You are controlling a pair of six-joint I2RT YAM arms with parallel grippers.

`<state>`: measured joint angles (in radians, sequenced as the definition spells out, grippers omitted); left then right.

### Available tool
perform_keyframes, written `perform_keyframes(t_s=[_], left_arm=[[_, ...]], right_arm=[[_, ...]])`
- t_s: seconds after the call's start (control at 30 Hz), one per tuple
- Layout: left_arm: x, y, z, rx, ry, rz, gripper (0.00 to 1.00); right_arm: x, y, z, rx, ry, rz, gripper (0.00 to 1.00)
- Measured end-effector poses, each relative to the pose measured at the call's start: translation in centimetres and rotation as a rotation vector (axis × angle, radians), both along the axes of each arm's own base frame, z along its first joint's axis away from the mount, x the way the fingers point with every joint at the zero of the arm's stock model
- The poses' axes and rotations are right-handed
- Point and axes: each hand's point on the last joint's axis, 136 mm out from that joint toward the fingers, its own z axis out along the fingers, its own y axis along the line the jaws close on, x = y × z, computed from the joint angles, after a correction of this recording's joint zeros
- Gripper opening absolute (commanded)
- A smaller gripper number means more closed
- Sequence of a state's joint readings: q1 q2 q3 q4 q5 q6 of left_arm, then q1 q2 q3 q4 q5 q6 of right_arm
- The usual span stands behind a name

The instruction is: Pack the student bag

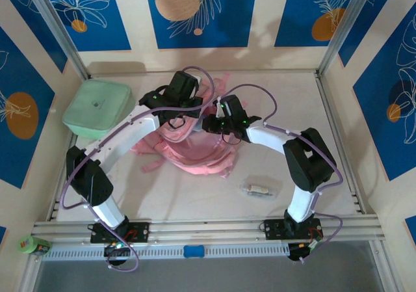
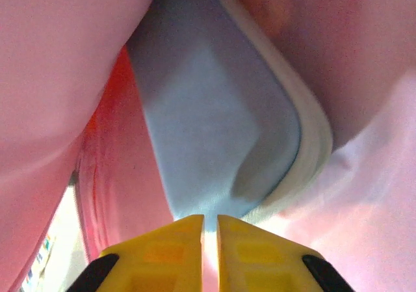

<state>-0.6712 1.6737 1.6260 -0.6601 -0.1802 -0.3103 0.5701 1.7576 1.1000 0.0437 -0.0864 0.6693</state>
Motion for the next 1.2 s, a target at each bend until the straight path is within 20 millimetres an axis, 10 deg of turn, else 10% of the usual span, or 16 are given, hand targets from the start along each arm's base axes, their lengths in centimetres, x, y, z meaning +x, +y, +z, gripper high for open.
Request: perform_keyframes(t_s=[0.13,0.43,0.63,0.87,1.2], left_arm=[[-0.5,-0.5,-1.0,-0.040,0.029,-0.010,0.03],[-4.2,-1.4,-1.9,-0.238,0.129,-0.051,0.55],[-5.8,5.6,0.2,-0.363,0.055,0.107,0.62],[-3.9,15.6,-9.3,-0.389,0.208,0.484,0.59],[-1.4,18.8,-14.1,-0.503,0.279,0.650,0.48]], right_arm=[[-3.5,-2.2,1.1,-0.008,-0.010,0.014,0.22],[-9.5,-6.4,6.2,-0.038,-0.053,-0.007,0.41],[-13.1,-6.3,3.4,-0.108,0.112,0.019,0.51],[-17.2,-2.9,-0.3,-0.184,0.239,0.085,0.59],[-17.6,-2.3,-2.7,-0.246,0.289,0.029,0.62]])
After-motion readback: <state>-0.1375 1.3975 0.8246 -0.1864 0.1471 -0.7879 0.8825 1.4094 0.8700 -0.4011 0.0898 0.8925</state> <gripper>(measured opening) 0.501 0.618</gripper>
